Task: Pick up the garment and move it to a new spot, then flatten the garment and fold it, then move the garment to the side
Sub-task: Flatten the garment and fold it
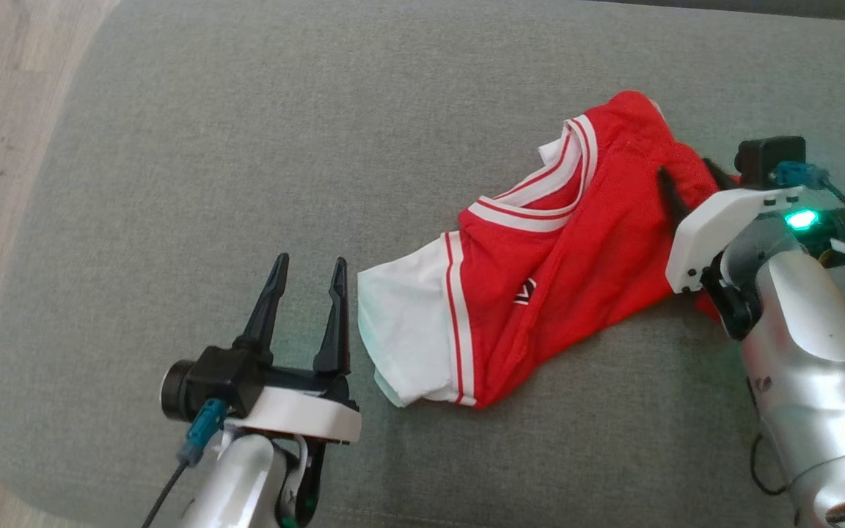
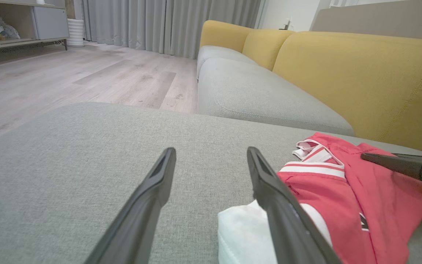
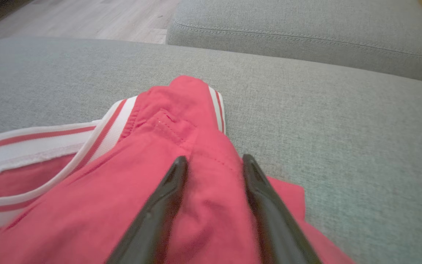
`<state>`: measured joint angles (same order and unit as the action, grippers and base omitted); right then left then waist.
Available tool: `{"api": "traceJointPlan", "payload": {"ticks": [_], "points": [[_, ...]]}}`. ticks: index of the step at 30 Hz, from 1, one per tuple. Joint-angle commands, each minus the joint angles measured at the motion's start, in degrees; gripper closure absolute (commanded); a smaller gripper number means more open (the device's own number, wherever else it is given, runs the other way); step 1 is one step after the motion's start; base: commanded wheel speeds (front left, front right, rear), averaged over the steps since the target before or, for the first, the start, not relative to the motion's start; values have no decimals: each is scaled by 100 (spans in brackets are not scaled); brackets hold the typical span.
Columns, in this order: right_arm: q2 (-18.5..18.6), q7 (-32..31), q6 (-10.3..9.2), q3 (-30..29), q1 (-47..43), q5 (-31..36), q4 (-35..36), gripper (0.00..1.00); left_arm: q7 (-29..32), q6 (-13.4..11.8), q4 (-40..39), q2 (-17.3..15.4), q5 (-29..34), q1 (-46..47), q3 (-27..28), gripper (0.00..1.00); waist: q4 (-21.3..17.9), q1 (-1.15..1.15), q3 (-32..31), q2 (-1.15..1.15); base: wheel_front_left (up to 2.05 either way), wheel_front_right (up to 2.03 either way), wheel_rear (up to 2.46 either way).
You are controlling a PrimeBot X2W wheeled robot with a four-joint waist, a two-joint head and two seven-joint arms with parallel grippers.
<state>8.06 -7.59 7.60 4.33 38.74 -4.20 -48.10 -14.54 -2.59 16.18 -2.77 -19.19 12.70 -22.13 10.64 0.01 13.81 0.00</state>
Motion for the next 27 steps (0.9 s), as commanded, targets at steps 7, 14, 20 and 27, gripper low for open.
{"api": "traceJointPlan", "payload": {"ticks": [7, 14, 20, 27], "points": [[-7, 649, -11, 379, 288, -284, 12, 100, -46, -61, -163, -10, 59, 142, 252, 0, -268, -1, -134, 0, 0, 0, 0], [118, 1271, -11, 446, 384, -424, 341, 100, -46, -31, -159, -10, 130, 36, 394, 0, -684, -1, -404, 0, 0, 0, 0], [241, 1549, -11, 574, 532, -303, 382, 100, -46, -25, -177, -10, 126, -4, 392, 0, -843, -1, -515, 0, 0, 0, 0], [201, 1876, -11, 516, 242, -189, 420, 100, -46, -65, -200, -10, 89, -43, 387, 0, -900, -1, -586, 0, 0, 0, 0]]}}
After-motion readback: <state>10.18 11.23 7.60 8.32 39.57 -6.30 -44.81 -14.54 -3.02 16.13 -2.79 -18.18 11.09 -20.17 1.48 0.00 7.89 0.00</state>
